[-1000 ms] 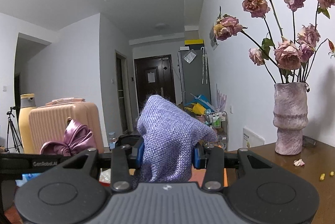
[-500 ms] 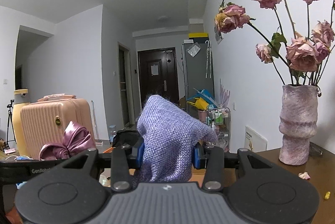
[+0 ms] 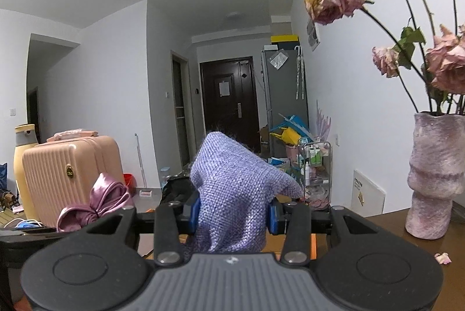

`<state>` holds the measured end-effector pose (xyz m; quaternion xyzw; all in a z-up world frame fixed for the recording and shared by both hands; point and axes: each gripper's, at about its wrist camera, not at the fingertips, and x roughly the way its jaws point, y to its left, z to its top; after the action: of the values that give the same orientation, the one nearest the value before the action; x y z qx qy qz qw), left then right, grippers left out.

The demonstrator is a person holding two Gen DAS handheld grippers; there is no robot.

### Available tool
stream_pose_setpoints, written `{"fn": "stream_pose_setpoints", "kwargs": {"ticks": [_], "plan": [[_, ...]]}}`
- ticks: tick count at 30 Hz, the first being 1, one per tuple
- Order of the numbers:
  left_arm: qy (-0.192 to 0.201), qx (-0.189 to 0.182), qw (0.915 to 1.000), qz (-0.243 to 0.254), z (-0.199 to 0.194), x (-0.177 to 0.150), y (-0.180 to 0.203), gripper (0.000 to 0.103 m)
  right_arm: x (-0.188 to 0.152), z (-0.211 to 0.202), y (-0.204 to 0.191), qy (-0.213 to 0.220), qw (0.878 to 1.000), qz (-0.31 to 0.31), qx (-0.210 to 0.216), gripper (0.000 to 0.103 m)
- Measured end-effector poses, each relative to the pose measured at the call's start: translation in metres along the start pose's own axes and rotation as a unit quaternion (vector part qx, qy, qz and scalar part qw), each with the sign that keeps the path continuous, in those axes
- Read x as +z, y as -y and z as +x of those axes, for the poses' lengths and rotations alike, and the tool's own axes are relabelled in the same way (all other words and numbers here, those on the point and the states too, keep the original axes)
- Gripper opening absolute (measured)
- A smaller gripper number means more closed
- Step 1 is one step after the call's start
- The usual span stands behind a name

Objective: Organize soft objects
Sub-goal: 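Carry the scrunchie and pouch with both grippers over the cardboard box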

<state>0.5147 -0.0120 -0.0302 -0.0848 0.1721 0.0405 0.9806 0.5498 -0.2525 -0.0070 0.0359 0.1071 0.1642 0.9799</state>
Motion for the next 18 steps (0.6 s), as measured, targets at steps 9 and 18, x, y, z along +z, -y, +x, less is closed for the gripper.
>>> {"fn": "stream_pose_setpoints", "kwargs": {"ticks": [9,18], "plan": [[-0.009,0.010,0.9999,0.003,0.027,0.008,0.000,0.035,0.000,0.037,0.006,-0.026,1.000,-0.006,0.004,0.041],[-0.039,0.016,0.9991,0.009,0.058,0.008,-0.001,0.035,-0.012,0.073,0.016,-0.075,0.997,0.017,0.008,0.041]]}}
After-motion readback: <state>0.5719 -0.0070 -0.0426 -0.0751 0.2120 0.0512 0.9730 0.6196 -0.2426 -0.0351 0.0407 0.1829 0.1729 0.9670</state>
